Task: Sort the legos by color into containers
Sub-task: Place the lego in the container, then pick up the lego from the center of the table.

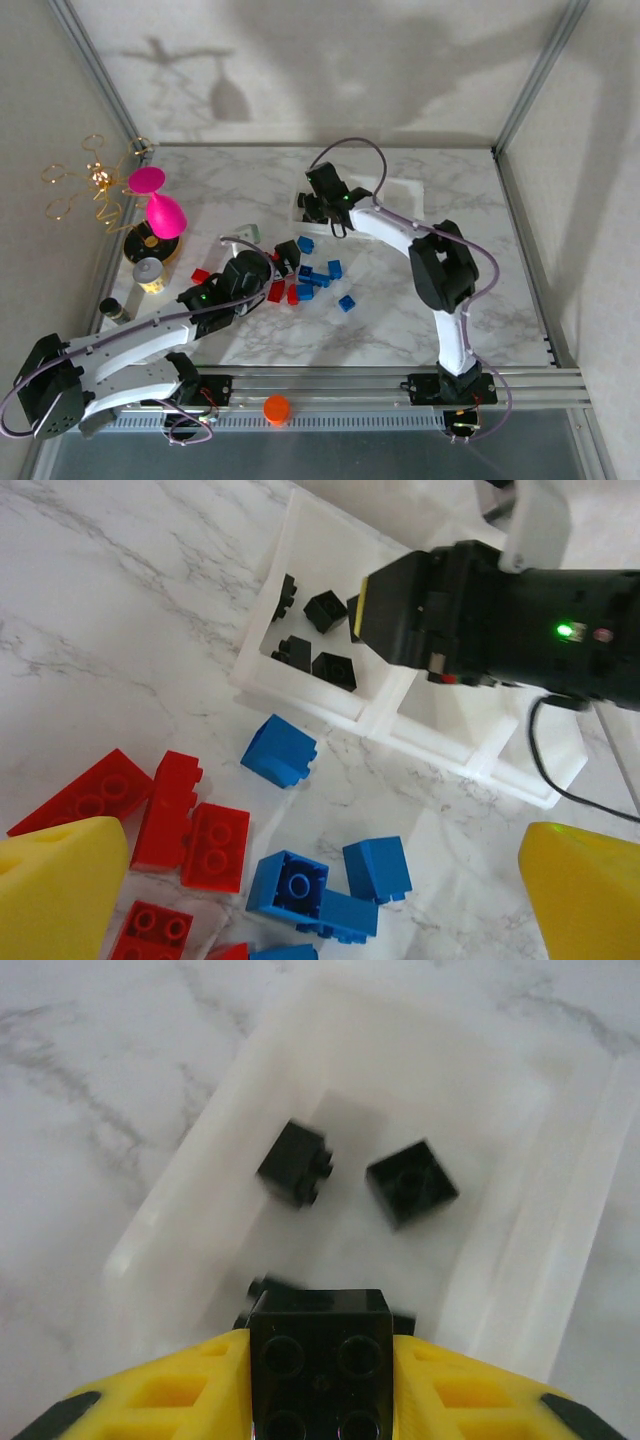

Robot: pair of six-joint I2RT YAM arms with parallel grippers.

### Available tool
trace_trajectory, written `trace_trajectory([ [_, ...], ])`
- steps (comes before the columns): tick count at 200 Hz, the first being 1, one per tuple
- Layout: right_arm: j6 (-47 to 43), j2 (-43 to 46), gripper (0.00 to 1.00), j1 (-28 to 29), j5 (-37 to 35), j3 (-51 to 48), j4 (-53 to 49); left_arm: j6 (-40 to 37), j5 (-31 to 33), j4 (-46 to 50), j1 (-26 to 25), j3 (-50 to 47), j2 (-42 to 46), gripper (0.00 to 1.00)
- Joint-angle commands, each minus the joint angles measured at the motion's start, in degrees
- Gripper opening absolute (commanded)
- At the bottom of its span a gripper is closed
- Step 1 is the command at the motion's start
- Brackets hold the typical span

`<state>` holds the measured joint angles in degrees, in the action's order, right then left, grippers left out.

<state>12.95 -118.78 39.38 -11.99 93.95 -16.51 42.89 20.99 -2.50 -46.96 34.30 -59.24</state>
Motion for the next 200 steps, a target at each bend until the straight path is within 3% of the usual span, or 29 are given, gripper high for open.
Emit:
trace_trajectory([
  [1,-2.3,-3.7,0.40,-0.9,-4.3,5.4,-0.8,0.4,-0.2,-2.5,0.6,1.2,-0.9,1.00],
  [28,-3.5,-6.9,0.50,-1.1,-6.0,10.3,-2.6,0.1,-0.8,-2.7,1.0,1.7,-1.5,1.00],
  [64,-3.2,-3.8,0.54,-1.1,-1.9,9.9,-2.1,-0.8,-1.2,-3.1,1.0,1.9,-1.7,1.00],
  [122,-1.6,9.1,0.58,-1.0,4.3,-2.1,0.7,-1.3,-4.9,-3.6,0.6,2.2,-1.2,1.00],
  [200,4.6,24.6,0.63,-0.9,5.9,-20.8,-0.7,-0.1,-5.6,-2.3,-3.4,1.4,-0.3,0.99],
])
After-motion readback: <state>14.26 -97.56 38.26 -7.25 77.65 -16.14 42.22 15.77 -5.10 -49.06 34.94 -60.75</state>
